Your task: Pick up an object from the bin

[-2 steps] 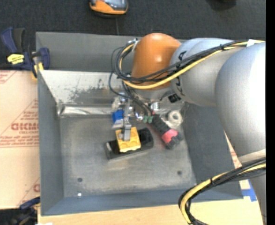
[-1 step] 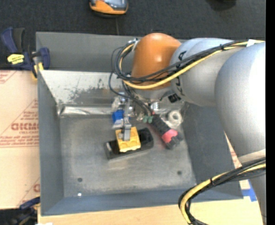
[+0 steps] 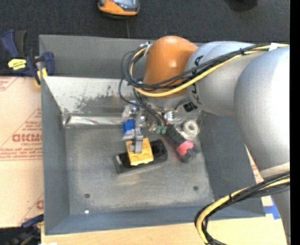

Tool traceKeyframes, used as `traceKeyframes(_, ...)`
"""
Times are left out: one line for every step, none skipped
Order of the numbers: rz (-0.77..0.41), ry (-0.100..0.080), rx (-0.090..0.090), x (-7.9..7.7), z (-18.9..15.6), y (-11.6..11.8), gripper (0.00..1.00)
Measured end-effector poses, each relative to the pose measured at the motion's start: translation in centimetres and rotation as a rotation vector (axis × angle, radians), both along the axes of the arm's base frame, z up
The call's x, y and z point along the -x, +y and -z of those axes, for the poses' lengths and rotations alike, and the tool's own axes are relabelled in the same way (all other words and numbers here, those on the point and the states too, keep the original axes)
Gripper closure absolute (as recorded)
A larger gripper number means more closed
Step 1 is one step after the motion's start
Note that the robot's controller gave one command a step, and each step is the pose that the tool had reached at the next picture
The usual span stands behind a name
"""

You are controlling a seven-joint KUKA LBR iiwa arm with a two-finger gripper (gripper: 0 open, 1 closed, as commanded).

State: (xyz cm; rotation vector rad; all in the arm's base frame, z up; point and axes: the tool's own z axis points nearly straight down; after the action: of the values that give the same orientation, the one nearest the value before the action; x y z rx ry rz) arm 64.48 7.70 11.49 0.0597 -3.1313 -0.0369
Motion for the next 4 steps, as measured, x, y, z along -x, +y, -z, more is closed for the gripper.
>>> traceKeyframes(0.001, 0.0, 0.0, -0.01, 0.0, 0.0, 0.0)
traceKeyframes(0.001, 0.0, 0.0, -0.01, 0.0, 0.0, 0.0)
traceKeyframes(0.002, 0.0, 0.0, -0.01, 0.0, 0.0, 0.0)
traceKeyframes(0.003, 0.0, 0.0, -0.02, 0.0, -0.01, 0.0)
